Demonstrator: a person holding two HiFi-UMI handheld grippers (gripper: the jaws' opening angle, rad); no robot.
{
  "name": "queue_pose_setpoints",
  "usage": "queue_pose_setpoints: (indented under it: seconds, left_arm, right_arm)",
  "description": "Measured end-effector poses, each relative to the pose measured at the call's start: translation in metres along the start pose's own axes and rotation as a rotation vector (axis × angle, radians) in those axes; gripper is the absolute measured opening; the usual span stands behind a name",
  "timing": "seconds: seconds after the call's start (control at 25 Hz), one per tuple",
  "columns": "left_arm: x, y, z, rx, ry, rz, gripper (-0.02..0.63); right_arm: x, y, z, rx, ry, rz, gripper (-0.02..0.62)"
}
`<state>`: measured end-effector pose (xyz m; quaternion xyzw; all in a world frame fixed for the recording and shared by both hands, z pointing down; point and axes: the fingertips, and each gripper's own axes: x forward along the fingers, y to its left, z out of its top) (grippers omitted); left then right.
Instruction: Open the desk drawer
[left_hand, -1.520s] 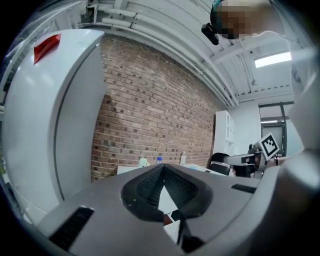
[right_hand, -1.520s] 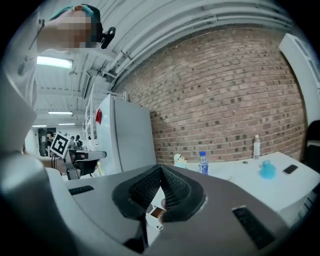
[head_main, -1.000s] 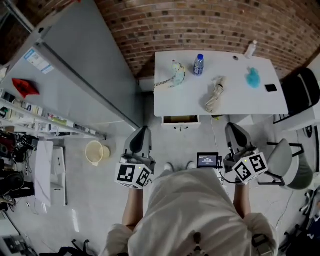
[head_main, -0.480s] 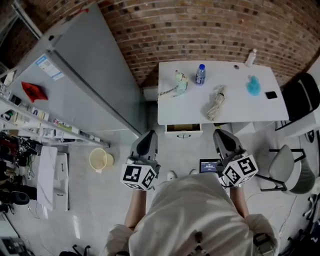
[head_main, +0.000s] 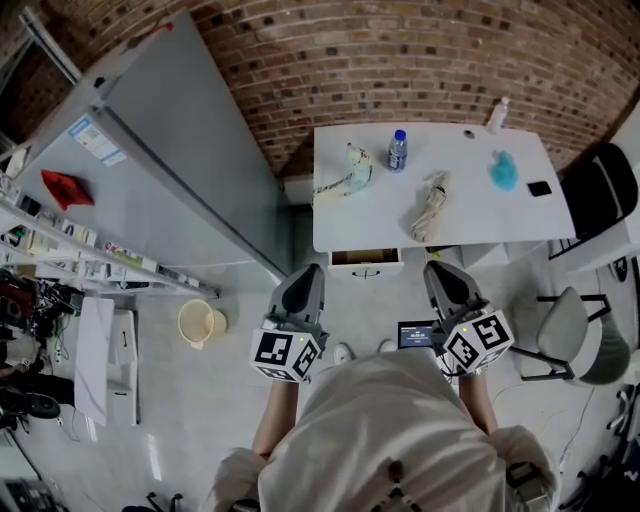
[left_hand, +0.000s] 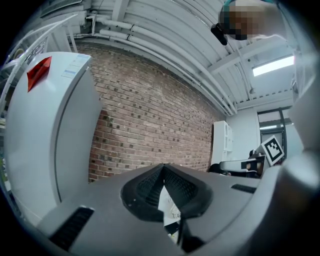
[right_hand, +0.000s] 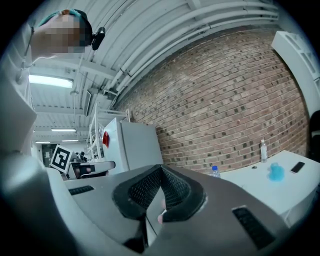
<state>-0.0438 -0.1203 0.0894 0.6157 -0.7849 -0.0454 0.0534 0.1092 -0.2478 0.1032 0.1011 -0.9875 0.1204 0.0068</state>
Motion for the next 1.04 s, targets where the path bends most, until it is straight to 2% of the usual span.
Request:
queue_pose_setpoints:
  seconds: [0.48,1.04]
  left_arm:
    - [-0.004,0.004,-0.008,-0.013,0.016,0.036,0.008]
    - [0.004,0.010,-0.014,-0.015,0.032,0.040,0.008]
  right_arm:
    - [0.003,-0.002,-0.007,0.003,0.027,0.009,0.026]
    - [0.013,-0.011,-0.009,0.002,0.042,0.003,0.026]
